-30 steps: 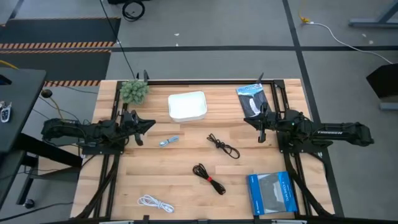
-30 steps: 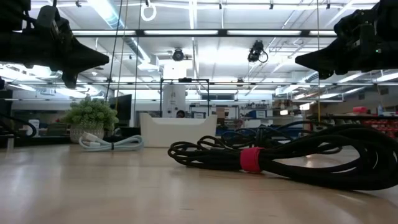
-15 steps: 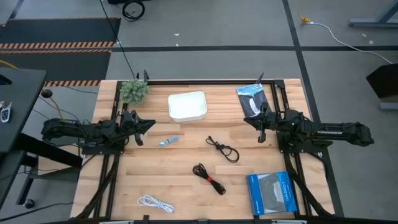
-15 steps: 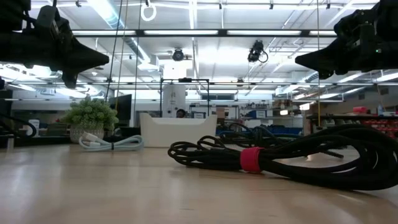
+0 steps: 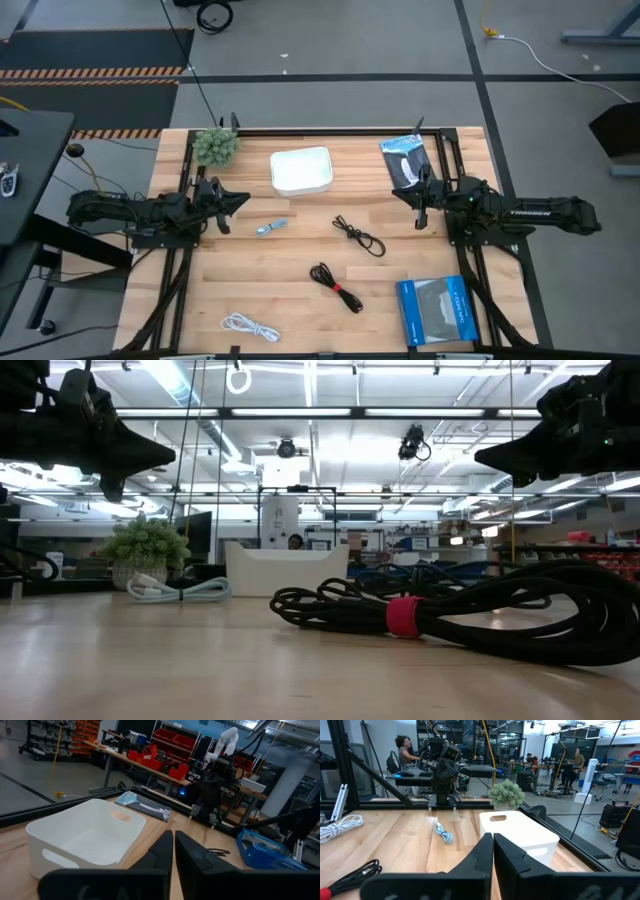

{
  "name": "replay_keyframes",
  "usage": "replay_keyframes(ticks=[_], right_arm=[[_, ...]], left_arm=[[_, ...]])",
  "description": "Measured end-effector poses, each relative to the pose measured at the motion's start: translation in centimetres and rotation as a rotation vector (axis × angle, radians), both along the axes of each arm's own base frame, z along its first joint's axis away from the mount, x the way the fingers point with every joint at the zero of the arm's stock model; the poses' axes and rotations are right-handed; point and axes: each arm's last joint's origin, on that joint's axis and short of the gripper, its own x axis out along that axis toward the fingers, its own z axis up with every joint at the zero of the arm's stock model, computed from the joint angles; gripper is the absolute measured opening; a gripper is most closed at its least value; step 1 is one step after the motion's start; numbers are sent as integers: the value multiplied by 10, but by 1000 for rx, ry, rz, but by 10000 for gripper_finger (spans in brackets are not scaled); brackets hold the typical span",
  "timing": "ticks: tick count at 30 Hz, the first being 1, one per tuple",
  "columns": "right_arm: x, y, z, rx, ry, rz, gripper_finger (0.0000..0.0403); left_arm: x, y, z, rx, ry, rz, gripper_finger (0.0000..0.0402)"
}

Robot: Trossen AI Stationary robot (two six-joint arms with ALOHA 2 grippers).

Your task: Pick and place USB-C Cables

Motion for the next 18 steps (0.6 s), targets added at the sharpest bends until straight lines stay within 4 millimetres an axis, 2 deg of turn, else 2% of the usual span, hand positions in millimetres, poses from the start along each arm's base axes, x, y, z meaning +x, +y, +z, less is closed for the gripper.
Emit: replay_keyframes(ticks=[6, 13, 15, 18], right_arm=[[0, 0, 0, 0, 0, 0, 20], [0, 0, 0, 0, 0, 0, 20], [0, 0, 0, 0, 0, 0, 20], [0, 0, 0, 0, 0, 0, 20]], left_arm=[[0, 0, 1, -39, -29, -1, 25], [-1, 1, 9, -582, -314, -20, 25], [-2, 3, 9, -633, -364, 54, 25], [-5, 8, 9, -612, -420, 262, 25]])
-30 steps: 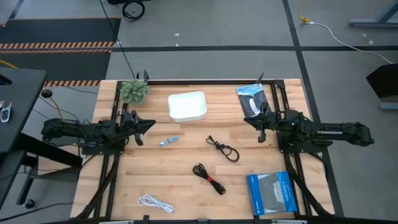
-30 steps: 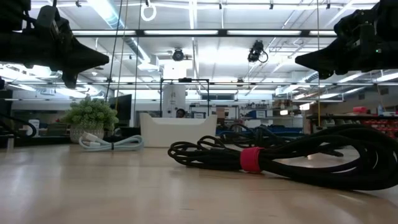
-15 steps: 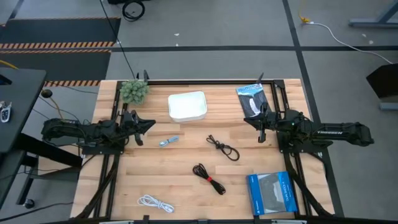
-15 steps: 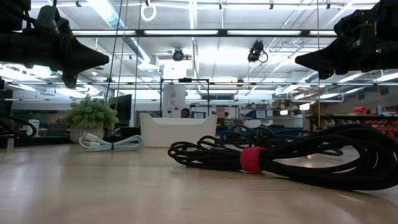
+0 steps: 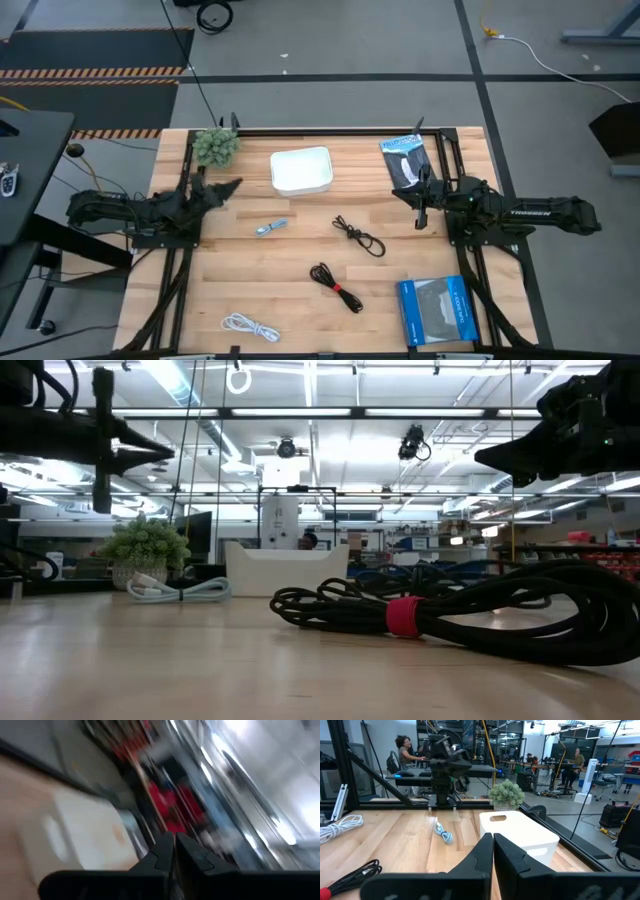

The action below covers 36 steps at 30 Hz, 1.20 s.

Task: Pick and place USB-C Cables
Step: Put the blue charger cable into the white bin

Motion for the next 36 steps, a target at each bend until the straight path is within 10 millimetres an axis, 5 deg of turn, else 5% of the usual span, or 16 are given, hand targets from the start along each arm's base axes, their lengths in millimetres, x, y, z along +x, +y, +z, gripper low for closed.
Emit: replay_keyframes(ticks=[4, 36], right_arm=[[0, 0, 0, 0, 0, 0, 20], [0, 0, 0, 0, 0, 0, 20]], left_arm=[[-2, 3, 1, -33, -33, 113, 25], [-5, 4, 11, -100, -186, 148, 25]])
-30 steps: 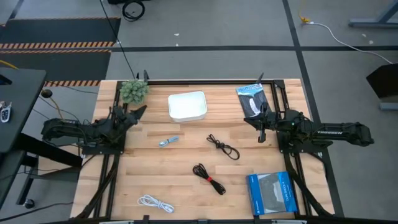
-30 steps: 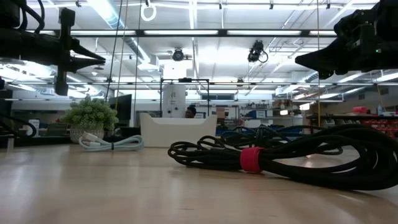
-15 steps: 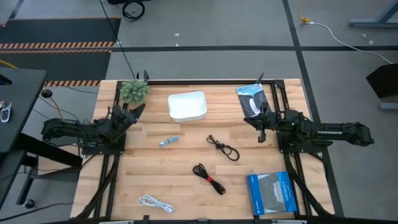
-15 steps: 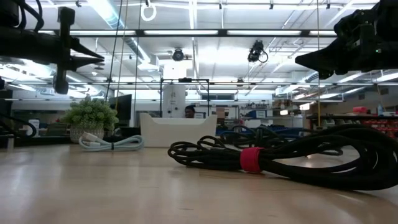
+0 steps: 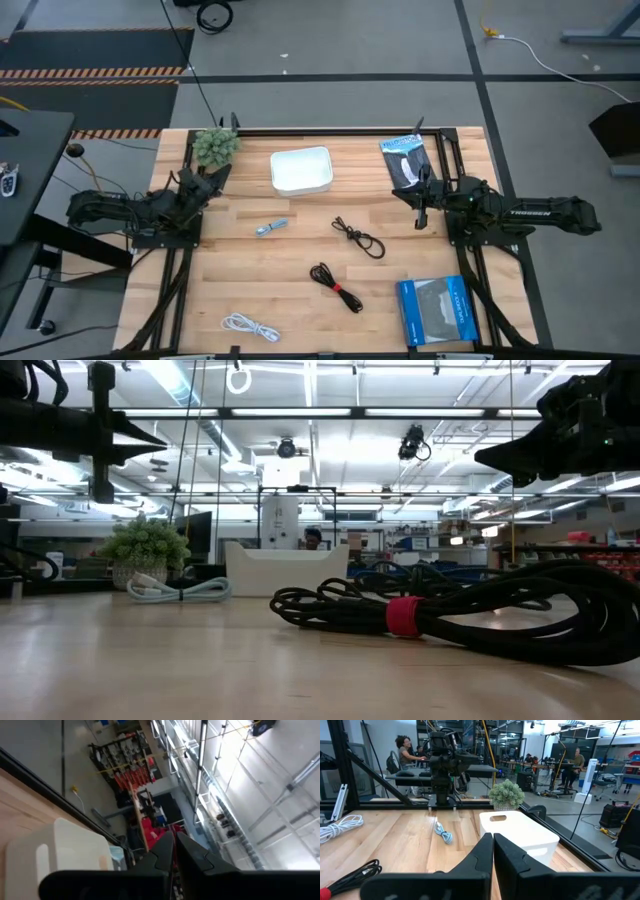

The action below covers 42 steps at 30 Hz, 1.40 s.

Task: Pick and place USB-C Cables
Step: Put the blue charger cable into the white bin

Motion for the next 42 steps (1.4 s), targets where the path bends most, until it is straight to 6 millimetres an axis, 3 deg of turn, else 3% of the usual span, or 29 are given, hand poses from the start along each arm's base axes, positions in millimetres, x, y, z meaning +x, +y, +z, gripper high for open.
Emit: replay_keyframes(ticks=[23, 32, 42], right_arm=[[0, 0, 0, 0, 0, 0, 20], [0, 0, 0, 0, 0, 0, 20], [0, 0, 0, 0, 0, 0, 20]], left_arm=[[-1, 1, -2, -13, 20, 59, 25], [2, -2, -1, 24, 16, -82, 25], [0, 1, -3, 28, 77, 42, 25]])
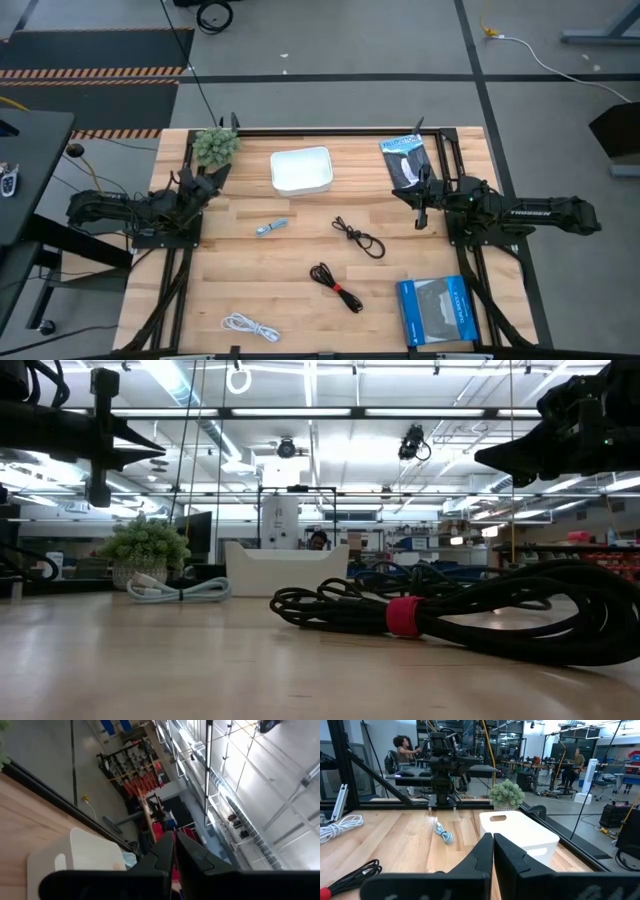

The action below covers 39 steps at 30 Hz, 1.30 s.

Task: Pick and place USB-C Cables
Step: Put the blue charger cable into the white bin

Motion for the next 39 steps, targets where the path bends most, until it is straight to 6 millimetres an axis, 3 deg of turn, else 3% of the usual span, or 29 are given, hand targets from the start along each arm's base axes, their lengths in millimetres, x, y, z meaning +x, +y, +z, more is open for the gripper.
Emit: replay_keyframes(ticks=[10, 14, 25, 29, 33, 39], right_arm=[[0, 0, 0, 0, 0, 0, 20], [0, 0, 0, 0, 0, 0, 20], [0, 0, 0, 0, 0, 0, 20], [0, 0, 0, 0, 0, 0, 20], [0, 0, 0, 0, 0, 0, 20], [0, 0, 0, 0, 0, 0, 20]], left_arm=[[3, -2, -7, 27, 94, -68, 25], [3, -2, -6, 114, 174, -67, 25], [-1, -1, 44, 383, 435, -18, 25], [7, -3, 44, 329, 562, -87, 25], [20, -7, 31, 234, 657, -231, 25], [46, -13, 20, 150, 652, -392, 25]])
